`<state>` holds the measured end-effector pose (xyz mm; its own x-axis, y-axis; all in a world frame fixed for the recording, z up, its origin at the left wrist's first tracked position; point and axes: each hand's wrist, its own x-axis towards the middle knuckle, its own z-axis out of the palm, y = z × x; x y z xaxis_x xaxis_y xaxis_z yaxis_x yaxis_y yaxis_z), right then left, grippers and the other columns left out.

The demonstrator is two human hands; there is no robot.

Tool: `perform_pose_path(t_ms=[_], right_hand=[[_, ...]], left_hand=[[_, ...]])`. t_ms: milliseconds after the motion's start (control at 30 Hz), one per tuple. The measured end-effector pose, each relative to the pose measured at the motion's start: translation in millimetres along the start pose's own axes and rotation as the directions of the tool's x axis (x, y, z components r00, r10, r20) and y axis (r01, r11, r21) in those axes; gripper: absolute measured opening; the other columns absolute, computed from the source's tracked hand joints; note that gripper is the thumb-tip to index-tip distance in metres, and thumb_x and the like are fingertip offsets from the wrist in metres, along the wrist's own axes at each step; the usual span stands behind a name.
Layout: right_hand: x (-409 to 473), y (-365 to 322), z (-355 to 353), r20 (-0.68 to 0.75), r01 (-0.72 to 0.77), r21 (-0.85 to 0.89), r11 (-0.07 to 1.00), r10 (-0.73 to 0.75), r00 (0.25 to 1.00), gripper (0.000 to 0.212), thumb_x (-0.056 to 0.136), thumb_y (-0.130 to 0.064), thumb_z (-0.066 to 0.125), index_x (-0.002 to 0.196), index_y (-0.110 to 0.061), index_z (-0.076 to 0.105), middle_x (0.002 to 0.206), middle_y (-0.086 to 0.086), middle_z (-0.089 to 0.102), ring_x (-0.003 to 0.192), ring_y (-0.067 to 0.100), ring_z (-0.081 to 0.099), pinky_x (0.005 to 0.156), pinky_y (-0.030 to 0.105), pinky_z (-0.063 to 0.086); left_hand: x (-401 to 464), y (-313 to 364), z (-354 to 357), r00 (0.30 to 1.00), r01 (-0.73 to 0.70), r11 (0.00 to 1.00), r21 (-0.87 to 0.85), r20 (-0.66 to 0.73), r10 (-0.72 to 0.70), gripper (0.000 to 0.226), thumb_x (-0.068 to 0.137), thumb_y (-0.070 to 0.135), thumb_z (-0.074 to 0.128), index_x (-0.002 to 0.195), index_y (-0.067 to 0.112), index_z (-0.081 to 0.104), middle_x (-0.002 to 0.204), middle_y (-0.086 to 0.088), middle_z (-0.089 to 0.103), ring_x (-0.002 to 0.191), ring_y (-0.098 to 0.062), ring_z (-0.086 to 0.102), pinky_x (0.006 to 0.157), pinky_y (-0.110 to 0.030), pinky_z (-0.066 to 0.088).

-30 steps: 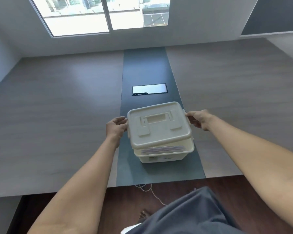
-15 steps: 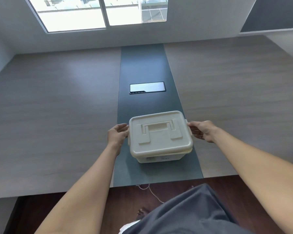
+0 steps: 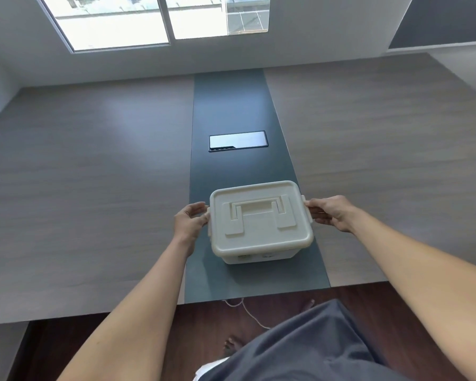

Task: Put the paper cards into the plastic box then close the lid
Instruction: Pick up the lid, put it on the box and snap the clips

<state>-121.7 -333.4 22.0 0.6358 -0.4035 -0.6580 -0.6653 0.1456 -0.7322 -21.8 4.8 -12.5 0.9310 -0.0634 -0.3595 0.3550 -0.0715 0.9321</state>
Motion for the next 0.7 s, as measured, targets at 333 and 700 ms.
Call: perform_pose_path(t_ms=[333, 700], right_hand=[[1.2, 6.0, 6.4, -0.006, 0.018, -0.03, 0.999, -0.018, 1.0, 0.011, 0.09, -0.018, 0.072, 0.089, -0.008, 0.067, 0.087, 0.009, 0.072, 0.074, 0.019, 0.066, 0.073, 0.03, 0.053], [-8.6, 4.6, 26.5, 0.138, -0.11, -0.007, 0.994, 0.109, 0.984, 0.034, 0.103, -0.045, 0.045, 0.093, -0.017, 0.061, 0.08, 0.003, 0.061, 0.069, 0.018, 0.055, 0.064, 0.031, 0.047]], left_hand=[[-0.7, -7.0, 1.2, 0.993, 0.121, 0.988, 0.1, -0.02, -0.12, 0.028, 0.092, 0.026, 0.07, 0.113, 0.008, 0.066, 0.102, -0.009, 0.07, 0.089, -0.021, 0.061, 0.08, -0.034, 0.049], [-6.5, -3.3, 4.6, 0.928, 0.362, 0.932, -0.004, 0.098, -0.36, 0.03, 0.099, 0.036, 0.056, 0.102, 0.007, 0.064, 0.098, -0.009, 0.068, 0.084, -0.024, 0.062, 0.078, -0.038, 0.059]])
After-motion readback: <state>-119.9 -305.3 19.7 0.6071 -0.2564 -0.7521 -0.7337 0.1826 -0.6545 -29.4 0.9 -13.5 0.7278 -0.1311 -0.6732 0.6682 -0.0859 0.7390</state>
